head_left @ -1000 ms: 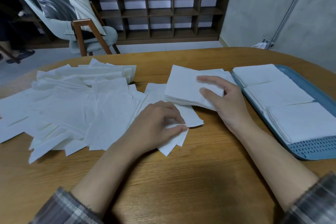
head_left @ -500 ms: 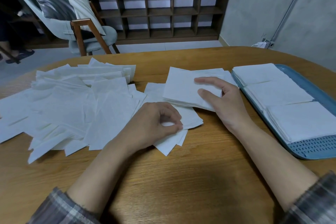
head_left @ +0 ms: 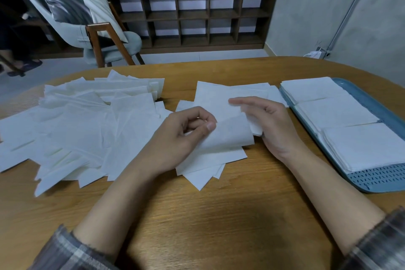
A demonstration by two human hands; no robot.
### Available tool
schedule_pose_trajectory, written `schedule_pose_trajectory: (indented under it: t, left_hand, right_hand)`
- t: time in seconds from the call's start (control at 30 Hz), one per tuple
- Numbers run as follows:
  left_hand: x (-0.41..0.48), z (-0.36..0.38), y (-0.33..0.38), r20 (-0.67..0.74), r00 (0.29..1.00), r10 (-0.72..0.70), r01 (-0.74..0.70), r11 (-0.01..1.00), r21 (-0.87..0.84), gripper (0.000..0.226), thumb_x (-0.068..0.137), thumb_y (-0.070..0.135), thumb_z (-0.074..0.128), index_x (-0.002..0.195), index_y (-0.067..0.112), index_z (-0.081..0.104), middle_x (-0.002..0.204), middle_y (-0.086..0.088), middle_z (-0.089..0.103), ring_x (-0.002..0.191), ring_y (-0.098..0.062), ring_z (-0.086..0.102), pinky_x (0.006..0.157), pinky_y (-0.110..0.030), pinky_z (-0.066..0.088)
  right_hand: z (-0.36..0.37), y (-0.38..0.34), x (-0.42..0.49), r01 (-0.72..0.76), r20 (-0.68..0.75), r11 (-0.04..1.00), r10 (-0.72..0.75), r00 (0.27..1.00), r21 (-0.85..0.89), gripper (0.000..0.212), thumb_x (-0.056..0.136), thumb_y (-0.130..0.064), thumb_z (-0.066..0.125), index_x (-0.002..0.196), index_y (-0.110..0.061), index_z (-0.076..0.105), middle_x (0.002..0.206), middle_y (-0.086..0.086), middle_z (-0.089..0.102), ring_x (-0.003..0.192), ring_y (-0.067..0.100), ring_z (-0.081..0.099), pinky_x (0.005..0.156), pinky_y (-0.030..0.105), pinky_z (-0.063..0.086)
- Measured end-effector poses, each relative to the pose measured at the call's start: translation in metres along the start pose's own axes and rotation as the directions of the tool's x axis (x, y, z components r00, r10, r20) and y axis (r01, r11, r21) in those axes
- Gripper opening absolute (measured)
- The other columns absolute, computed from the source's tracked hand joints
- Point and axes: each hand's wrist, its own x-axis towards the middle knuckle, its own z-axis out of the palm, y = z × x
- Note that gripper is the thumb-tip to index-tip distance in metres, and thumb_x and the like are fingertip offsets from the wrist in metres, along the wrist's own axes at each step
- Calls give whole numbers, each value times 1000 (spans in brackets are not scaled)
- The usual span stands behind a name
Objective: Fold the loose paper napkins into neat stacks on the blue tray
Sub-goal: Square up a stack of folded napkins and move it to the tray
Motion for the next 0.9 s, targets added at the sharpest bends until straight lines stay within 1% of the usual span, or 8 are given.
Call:
schedule_pose_trajectory:
  t: [0.13, 0.2, 0.27, 0.4, 0.47, 0.57, 0.7, 0.9]
  left_hand:
    - [1, 4, 1, -188, 981, 40, -48, 998, -37, 9, 102, 20, 68, 97, 19, 76, 75, -1, 69, 69, -3, 56, 65, -11, 39]
    - [2, 6, 0, -278, 960, 42, -52, 998, -28, 6, 100, 19, 72, 98, 21, 77, 87, 6, 76, 82, 0, 65, 73, -13, 44]
    - [2, 7, -1, -323, 946, 32, -47, 998, -37, 10, 97, 24, 76, 107, 26, 76, 86, 4, 75, 88, -4, 69, 76, -20, 49]
    - [0, 4, 0, -326, 945, 33, -53, 997, -54, 38, 93, 21, 81, 125, 30, 63, 104, 11, 72, 90, -9, 72, 69, -26, 59]
    - [1, 4, 1, -316, 948, 24, -69, 989, -131, 31, 94, 10, 78, 120, 21, 66, 110, 9, 74, 84, -8, 74, 64, -26, 60]
    - [2, 4, -6, -359, 932, 59, -77, 996, -35, 12, 96, 12, 76, 102, 22, 80, 100, 11, 78, 66, -2, 56, 62, -15, 42]
    - [4, 3, -9, -386, 921, 46, -38, 999, 26, 12, 96, 25, 77, 99, 35, 83, 91, 0, 78, 69, -32, 49, 63, -33, 37]
    - [3, 6, -5, -363, 931, 30, -22, 999, 26, 11, 95, 28, 79, 98, 37, 84, 75, -18, 63, 59, -11, 34, 56, -21, 28]
  right_hand:
    - [2, -6, -5, -107, 123, 989, 94, 988, 104, 38, 94, -53, 61, 94, -23, 85, 104, -1, 81, 102, 14, 73, 88, 28, 52]
    - [5, -6, -10, -29, 133, 999, 31, 991, -19, 32, 94, -46, 74, 95, -16, 84, 98, 2, 81, 97, 14, 75, 83, 26, 54]
    - [7, -7, -10, 7, 94, 997, 0, 996, -81, 19, 98, -29, 74, 102, -13, 83, 101, 0, 82, 99, 15, 76, 84, 25, 57]
    - [1, -6, -5, -51, -37, 997, 53, 998, 61, 13, 101, -22, 69, 100, -17, 81, 104, 3, 81, 101, 19, 76, 88, 32, 56]
    - [-2, -5, -3, -66, -52, 989, 73, 996, 131, 13, 101, -18, 69, 102, -13, 81, 111, 9, 79, 107, 27, 74, 96, 43, 55]
    - [0, -5, -2, -83, 3, 982, 84, 996, 167, 16, 99, -16, 69, 111, -16, 79, 119, 7, 78, 114, 24, 73, 98, 40, 54]
    - [4, -6, -4, -131, 93, 975, 116, 989, 181, 41, 87, -29, 75, 127, -24, 74, 127, 1, 75, 122, 20, 69, 100, 37, 51]
    - [5, -8, -6, -128, 155, 986, 111, 982, 107, 47, 91, -27, 79, 136, -35, 69, 137, -7, 70, 128, 16, 65, 112, 43, 48]
